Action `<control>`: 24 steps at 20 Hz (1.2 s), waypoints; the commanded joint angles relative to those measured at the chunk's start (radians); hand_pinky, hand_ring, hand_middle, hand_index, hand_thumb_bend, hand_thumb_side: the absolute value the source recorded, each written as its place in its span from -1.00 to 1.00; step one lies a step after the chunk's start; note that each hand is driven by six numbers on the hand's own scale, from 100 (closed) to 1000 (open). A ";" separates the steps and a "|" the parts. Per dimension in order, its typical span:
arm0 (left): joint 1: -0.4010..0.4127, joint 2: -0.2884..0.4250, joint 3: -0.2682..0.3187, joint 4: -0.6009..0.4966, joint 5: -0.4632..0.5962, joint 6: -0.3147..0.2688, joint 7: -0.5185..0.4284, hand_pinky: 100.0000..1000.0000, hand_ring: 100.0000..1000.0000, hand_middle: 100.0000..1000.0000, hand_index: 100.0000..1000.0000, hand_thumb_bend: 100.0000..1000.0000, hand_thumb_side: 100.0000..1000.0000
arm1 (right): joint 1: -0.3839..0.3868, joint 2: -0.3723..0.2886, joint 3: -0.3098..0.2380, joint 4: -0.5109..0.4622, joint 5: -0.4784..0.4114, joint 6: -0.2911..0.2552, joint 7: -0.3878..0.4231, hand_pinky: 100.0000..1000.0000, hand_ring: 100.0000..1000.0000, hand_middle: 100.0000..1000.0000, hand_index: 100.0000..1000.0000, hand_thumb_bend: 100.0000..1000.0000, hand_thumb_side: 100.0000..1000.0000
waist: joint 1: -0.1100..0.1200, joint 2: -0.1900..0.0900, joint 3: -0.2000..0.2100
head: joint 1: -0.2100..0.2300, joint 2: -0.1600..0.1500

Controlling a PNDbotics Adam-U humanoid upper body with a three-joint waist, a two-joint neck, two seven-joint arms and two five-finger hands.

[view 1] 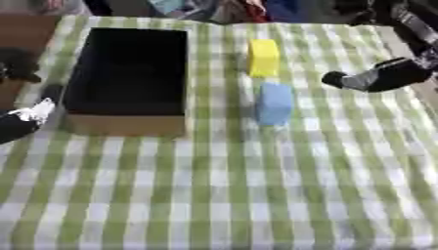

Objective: Pick up objects on the table and place them in the box.

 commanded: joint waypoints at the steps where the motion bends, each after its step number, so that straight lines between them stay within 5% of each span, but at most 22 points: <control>1: -0.014 0.016 0.007 -0.011 0.001 0.001 -0.001 0.33 0.04 0.04 0.39 -0.38 -1.00 | -0.036 -0.056 0.013 0.007 0.003 -0.004 0.031 0.52 0.66 0.58 0.80 0.10 -0.82 | -0.001 -0.019 0.001 | -0.003 -0.003; 13: -0.016 0.018 0.002 -0.011 -0.001 0.001 -0.008 0.33 0.04 0.04 0.39 -0.38 -1.00 | -0.142 -0.075 0.101 0.092 -0.020 -0.015 0.149 0.50 0.62 0.51 0.78 0.08 -0.90 | -0.009 -0.017 0.014 | -0.009 -0.005; 24: -0.018 0.016 -0.003 -0.011 -0.001 -0.001 -0.014 0.33 0.04 0.04 0.39 -0.39 -1.00 | -0.229 0.002 0.173 0.271 -0.009 -0.030 0.222 0.46 0.58 0.47 0.76 0.07 -0.94 | -0.007 -0.013 0.019 | -0.017 -0.004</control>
